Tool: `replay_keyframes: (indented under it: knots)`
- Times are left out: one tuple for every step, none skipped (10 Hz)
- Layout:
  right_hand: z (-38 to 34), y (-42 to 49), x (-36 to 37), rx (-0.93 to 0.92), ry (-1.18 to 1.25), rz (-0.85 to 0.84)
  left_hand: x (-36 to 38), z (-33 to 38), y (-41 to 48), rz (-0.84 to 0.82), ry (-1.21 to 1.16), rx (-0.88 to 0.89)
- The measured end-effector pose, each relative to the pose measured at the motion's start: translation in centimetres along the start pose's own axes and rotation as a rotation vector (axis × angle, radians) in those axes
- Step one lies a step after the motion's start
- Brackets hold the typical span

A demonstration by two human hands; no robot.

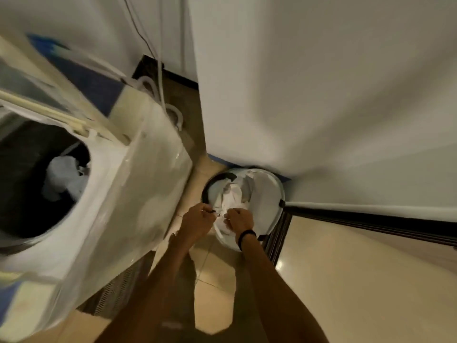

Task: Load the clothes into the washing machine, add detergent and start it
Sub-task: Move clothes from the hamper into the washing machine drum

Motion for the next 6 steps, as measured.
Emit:
replay_keyframes:
  knots:
    - [3.4,7.4,-1.8,0.030,-0.028,0.039,6.0,-0.4,5.7,-0.039,-0.003,0.000]
    - [8.5,19.4,-2.8,0.095,-0.148,0.000,14.1,-2.8,15.0,-0.098,-0.088,-0.070]
    - [11.6,26.7,-2.5,0.103,-0.269,0.013,19.0,-5.9,21.5,-0.079,-0.199,-0.160]
    - [13.5,35.2,-0.4,-0.035,-0.461,0.023,23.5,-9.6,28.2,-0.012,-0.317,-0.286]
    - [15.2,39.2,1.6,-0.132,-0.526,-0.045,25.0,-10.8,30.6,0.045,-0.362,-0.307]
    - [16.5,45.9,5.3,-0.237,-0.763,-0.107,26.3,-12.6,32.7,0.121,-0.355,-0.332]
Point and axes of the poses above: each hand's wrist, its own y-axis towards the middle knuckle, its own x-axis out of the palm, z = x × y, the point moved 2 cm from there along y, towards the middle knuckle, and after that the axes turned 11 degrees about y, right-handed, at the moved point
